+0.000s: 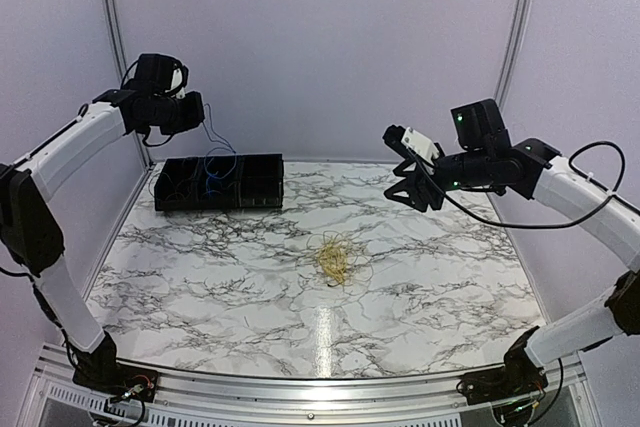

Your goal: Untangle the cables

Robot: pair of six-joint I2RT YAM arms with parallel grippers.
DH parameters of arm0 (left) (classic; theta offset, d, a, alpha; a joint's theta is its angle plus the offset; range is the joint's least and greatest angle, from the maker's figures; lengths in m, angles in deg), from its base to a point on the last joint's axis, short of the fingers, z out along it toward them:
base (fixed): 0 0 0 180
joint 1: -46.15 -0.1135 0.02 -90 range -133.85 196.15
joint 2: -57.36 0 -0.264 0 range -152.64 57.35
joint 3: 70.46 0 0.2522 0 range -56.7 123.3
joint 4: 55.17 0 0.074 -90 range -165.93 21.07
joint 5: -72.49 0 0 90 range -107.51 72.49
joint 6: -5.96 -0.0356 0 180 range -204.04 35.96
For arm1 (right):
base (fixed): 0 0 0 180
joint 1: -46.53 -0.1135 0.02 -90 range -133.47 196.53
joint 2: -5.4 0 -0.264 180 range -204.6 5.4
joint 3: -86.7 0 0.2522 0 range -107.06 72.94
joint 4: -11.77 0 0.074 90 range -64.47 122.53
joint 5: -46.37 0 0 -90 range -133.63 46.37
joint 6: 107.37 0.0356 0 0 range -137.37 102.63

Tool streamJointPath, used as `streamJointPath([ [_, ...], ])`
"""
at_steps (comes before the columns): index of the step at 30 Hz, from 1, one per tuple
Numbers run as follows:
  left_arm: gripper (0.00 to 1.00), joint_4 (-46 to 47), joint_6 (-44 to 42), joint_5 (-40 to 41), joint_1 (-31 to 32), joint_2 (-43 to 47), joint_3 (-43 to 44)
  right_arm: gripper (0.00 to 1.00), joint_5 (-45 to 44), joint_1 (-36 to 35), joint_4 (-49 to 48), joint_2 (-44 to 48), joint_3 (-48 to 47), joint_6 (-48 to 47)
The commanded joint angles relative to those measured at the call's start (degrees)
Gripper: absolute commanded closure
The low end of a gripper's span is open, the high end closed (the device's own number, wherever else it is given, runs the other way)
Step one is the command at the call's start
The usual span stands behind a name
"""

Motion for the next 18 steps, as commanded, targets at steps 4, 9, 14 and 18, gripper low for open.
streamJointPath([
  [4,1.00,-2.32,-2.83,2.44,-3.55,-3.88,2.73,0.41,-1.38,0.23,1.67,2.75,1.94,0.06],
  [9,1.00,-2.08,-2.36,2.33,-6.03,-6.71,3.96,0.41,-1.90,0.33,1.38,3.30,2.69,0.27],
  [14,1.00,-1.23,-2.04,1.50,-7.57,-10.26,4.68,0.41,-2.11,0.53,0.92,3.44,3.04,0.14],
  [18,1.00,-0.48,-0.97,0.65,-7.59,-14.50,5.48,0.41,-2.13,0.58,1.11,3.48,3.24,0.02],
])
